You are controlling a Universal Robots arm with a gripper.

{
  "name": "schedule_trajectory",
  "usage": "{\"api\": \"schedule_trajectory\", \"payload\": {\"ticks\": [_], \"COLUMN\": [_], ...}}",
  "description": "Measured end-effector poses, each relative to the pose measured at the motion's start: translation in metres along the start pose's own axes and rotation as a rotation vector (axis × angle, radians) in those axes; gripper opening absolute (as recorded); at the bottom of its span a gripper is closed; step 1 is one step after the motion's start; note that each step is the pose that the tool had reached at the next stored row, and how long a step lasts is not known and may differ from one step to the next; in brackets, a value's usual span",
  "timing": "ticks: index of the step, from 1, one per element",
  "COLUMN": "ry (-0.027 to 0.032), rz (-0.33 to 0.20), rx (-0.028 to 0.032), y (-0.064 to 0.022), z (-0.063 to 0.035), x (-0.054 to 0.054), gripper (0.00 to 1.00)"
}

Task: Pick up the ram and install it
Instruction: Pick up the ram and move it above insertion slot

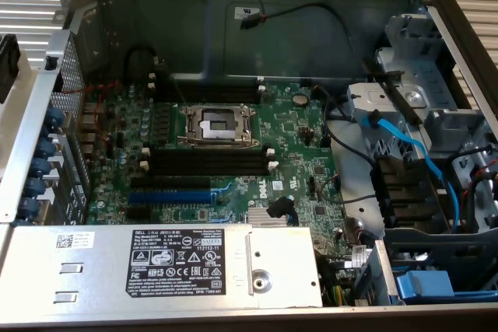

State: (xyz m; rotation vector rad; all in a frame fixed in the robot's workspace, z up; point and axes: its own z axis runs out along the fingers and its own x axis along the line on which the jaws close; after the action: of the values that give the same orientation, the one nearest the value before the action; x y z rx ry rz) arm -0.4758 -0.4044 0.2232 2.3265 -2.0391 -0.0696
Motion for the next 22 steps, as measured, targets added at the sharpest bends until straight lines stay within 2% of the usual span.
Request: {"api": "schedule_trajectory", "payload": {"ticks": [11,12,13,14,22], "ry": [0.0001,0.0001,0.0001,0.0001,0.0001], "rz": [0.0,0.0,0.0,0.0,0.0], "rx": [-0.0001,-0.0001,-0.0001,-0.0001,-0.0001], "y": [-0.0001,-0.0001,-0.0001,-0.0001,-0.0001], "z": [0.0,0.0,0.0,0.0,0.0], "x": [0.0,0.0,0.0,0.0,0.0], "gripper": [0.11,0.17,0.17,0.24,0.24]}}
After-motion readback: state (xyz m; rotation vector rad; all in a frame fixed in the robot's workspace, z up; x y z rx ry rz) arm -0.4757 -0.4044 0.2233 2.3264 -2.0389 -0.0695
